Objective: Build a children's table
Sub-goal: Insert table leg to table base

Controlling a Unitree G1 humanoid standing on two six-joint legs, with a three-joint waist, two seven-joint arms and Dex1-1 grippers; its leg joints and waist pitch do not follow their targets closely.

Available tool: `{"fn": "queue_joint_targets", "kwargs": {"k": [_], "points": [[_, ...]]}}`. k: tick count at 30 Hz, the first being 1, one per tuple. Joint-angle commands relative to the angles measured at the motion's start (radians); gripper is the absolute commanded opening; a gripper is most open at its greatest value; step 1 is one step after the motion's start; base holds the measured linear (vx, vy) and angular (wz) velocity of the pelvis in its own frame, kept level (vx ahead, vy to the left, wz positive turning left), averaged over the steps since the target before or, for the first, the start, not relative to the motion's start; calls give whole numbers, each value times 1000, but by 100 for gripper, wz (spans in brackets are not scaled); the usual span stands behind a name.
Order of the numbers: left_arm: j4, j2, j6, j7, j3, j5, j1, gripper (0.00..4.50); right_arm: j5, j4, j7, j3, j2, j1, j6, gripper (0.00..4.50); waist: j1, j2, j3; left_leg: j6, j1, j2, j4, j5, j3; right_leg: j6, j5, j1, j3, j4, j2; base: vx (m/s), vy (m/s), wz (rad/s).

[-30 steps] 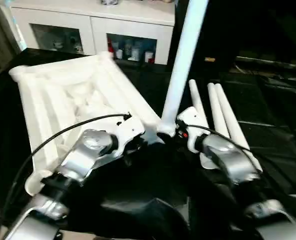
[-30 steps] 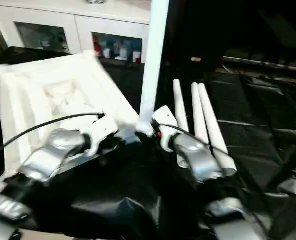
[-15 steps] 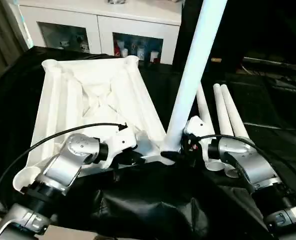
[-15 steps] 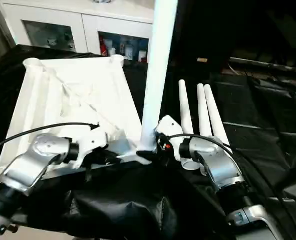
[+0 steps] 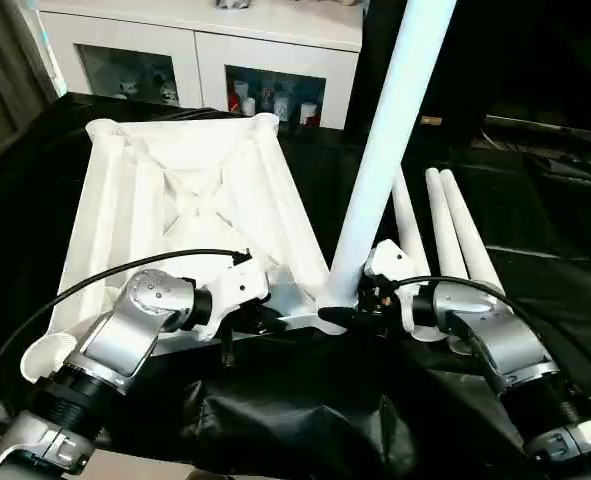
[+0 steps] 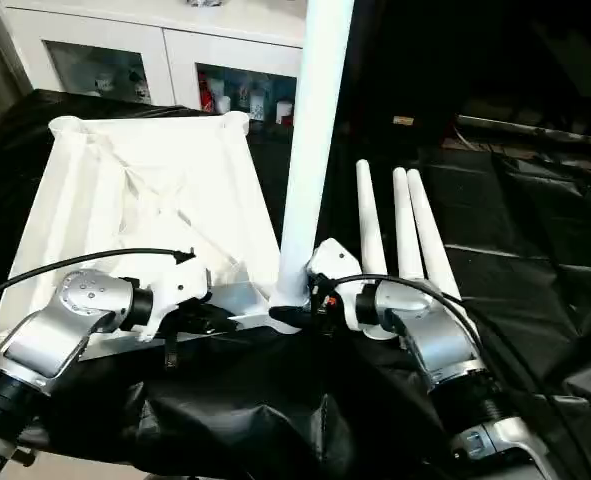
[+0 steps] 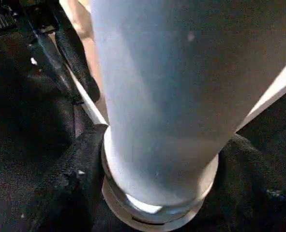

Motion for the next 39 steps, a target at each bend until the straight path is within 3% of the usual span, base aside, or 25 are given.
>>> {"fn": "queue_joint_targets", "kwargs": {"k": [1,5,6,7,11,12,14,16,17,19,24,29,31,36,39], "points": [[-36,-44,5,28,-12,-7,-13,0,-33,38,-130,-27,34,-5,-2,277,-1,9,-62,12,7,36,-71,-173,-9,-187,-174,50,54,-77,-82,0,0,0],[38,-113,44,163,4,38,-51,0,-48,132,-324,-82,122,-32,17,274,-8,7,-59,-4,8,33,-72,-194,-8,-167,-247,48,55,-86,-84,0,0,0],[60,-130,52,196,0,55,-63,0,-44,162,-382,-102,151,-43,25,274,-13,6,-58,-19,11,30,-74,-218,-11,-153,-310,48,54,-91,-85,0,0,0],[99,-162,71,257,-2,82,-82,0,-33,215,-486,-141,198,-64,40,274,-13,6,-61,-23,9,31,-74,-210,-13,-150,-308,50,53,-89,-87,0,0,0],[142,-210,99,333,-2,103,-108,0,-18,288,-624,-191,254,-96,62,273,-19,8,-61,-26,10,31,-74,-210,-12,-143,-301,47,55,-91,-86,0,0,0],[181,-269,134,404,-5,124,-135,0,-18,360,-729,-213,311,-127,62,273,-23,10,-60,-29,10,31,-74,-217,-11,-144,-295,44,56,-91,-85,0,0,0],[209,-319,151,453,-16,144,-154,0,-35,396,-768,-201,359,-148,39,273,-24,13,-61,-33,12,30,-75,-230,-13,-145,-300,42,55,-92,-86,0,0,0],[220,-348,137,467,-28,153,-164,0,-30,383,-737,-190,394,-156,27,273,-19,10,-61,-31,14,31,-74,-228,-11,-140,-274,42,55,-92,-85,0,0,0],[221,-352,133,467,-29,152,-165,0,-26,375,-724,-187,401,-156,27,329,-20,10,-61,-27,13,31,-74,-230,-12,-141,-265,44,56,-91,-85,0,0,0],[216,-360,135,460,-23,141,-165,0,-20,355,-711,-185,409,-158,32,343,-18,10,-63,-17,9,31,-74,-214,-12,-143,-229,48,56,-88,-85,0,0,0],[217,-341,121,445,-19,138,-161,0,-43,364,-695,-167,381,-172,18,389,-19,10,-61,-16,9,31,-76,-233,-13,-137,-271,47,55,-92,-87,0,0,0],[204,-304,95,393,1,126,-145,0,-49,318,-595,-168,308,-162,18,389,-18,10,-60,-11,8,32,-77,-239,-13,-137,-276,48,55,-94,-87,0,0,0],[200,-297,84,381,5,119,-142,0,-50,305,-573,-164,293,-158,20,389,-16,8,-63,0,5,32,-74,-208,-12,-146,-234,51,56,-89,-88,0,0,0],[151,-211,37,246,16,72,-108,0,-58,152,-334,-89,135,-92,32,389,-10,11,-64,31,1,33,-70,-156,-9,-163,-149,56,56,-82,-84,0,0,0],[106,-165,10,154,16,38,-85,0,-72,104,-238,-56,64,-64,25,389,-7,14,-63,36,0,33,-70,-156,-9,-175,-154,56,54,-82,-84,0,0,0]]}}
